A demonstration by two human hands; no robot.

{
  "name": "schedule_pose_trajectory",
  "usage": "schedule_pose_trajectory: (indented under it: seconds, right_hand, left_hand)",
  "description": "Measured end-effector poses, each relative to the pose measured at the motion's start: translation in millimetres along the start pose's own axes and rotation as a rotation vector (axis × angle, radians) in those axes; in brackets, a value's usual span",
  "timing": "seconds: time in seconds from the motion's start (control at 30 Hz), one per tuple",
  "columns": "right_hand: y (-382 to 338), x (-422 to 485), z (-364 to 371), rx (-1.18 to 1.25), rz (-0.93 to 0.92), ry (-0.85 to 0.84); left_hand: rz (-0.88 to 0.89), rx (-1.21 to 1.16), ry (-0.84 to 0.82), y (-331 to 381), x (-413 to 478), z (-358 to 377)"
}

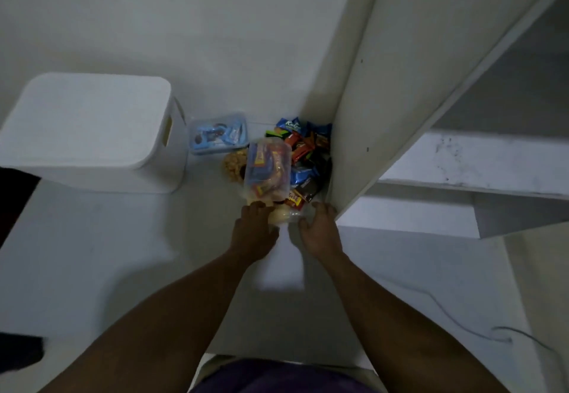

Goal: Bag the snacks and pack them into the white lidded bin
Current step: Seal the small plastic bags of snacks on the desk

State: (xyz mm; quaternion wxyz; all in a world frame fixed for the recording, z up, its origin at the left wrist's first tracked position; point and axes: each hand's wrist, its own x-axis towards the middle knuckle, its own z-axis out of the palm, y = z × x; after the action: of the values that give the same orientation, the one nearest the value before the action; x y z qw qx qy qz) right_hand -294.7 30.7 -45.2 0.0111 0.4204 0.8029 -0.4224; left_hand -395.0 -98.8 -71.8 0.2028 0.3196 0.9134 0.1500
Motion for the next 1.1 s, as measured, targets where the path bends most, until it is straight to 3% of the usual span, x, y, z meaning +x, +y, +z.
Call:
schedule_pose_trajectory:
  seconds: [0.27,0.37,0.43,0.57,0.73,0.87,1.0,1.1]
  right_hand:
    - [-32.4,8.3,15.2,0.371,0.287,0.265]
    - [-48.0,10.2,3.5,0.804,0.52,0.14]
    - [-63.6,4.0,-12.5,0.899,0.524,-0.018]
    - [-84.0,-5.1,-36.0,0.845,0.367,-0.144]
    - [-93.7,-8.7,-50.4,0.646,0.195,-0.042]
    - [-89.5,-18.9,-49.9,0.461,0.119,0.019]
    - [-84.6,-28.8,-48.0,0.359,0.138,-0.087]
    - [-79.9,-34.9,-44.4,0.334,0.15,-0.142]
  left_hand:
    - [0.054,-0.032,0.01,-12.8,4.4,-13.4]
    - [0.013,-0.144,0.033,-17.0,2.4,-18.0]
    - [0.022,-0.22,0.029,-28.1,9.6,-12.8]
    - [0.091,-0.389,0.083,-31.9,9.1,-13.3]
    - [0.077,-0.636,0.084,-8.5,-6.8,-37.8]
    - [-0.031,-0.786,-0.013,12.7,-12.9,-60.3]
    - [-0.211,-1.198,-0.098,38.6,-13.4,-87.1]
    - [-0.28,-1.234,-0.159,48.8,-16.8,-96.5]
